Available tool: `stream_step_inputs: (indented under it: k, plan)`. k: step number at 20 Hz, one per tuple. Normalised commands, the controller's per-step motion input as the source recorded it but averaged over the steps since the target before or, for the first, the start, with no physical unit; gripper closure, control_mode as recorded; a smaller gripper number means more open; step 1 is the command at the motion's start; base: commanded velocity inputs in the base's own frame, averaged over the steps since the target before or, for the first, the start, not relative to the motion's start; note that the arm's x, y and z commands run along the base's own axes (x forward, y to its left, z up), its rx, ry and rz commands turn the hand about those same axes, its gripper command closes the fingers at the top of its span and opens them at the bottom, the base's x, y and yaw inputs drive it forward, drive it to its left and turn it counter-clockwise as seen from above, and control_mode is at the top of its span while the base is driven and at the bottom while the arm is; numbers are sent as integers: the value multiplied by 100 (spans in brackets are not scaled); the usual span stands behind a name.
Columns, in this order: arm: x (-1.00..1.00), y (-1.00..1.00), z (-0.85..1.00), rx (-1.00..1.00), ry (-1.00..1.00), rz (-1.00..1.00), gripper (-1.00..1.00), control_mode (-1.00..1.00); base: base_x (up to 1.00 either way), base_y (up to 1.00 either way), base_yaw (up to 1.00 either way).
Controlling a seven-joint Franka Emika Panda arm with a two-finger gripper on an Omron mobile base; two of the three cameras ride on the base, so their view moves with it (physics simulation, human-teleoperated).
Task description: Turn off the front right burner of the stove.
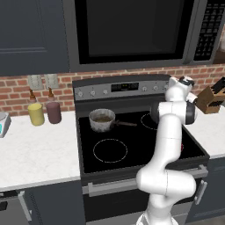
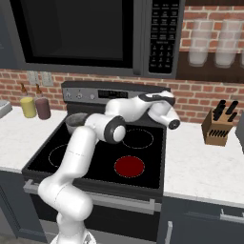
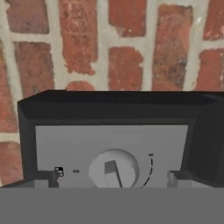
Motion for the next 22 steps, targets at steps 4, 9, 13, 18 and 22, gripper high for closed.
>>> stream_step_inputs:
  k: [4,9,13,18,22]
  plan:
    - [11,-4,-4,0,0,0,-100,-100,0,0,0]
    - [1,-1,-10,-1,0,0,-100,-100,0,0,0]
    - [2,0,-1,0,0,0,100,-100,0,0,0]
    - [0,0,0,0,0,0,100,-100,0,0,0]
    - [0,0,0,0,0,0,100,-100,0,0,0]
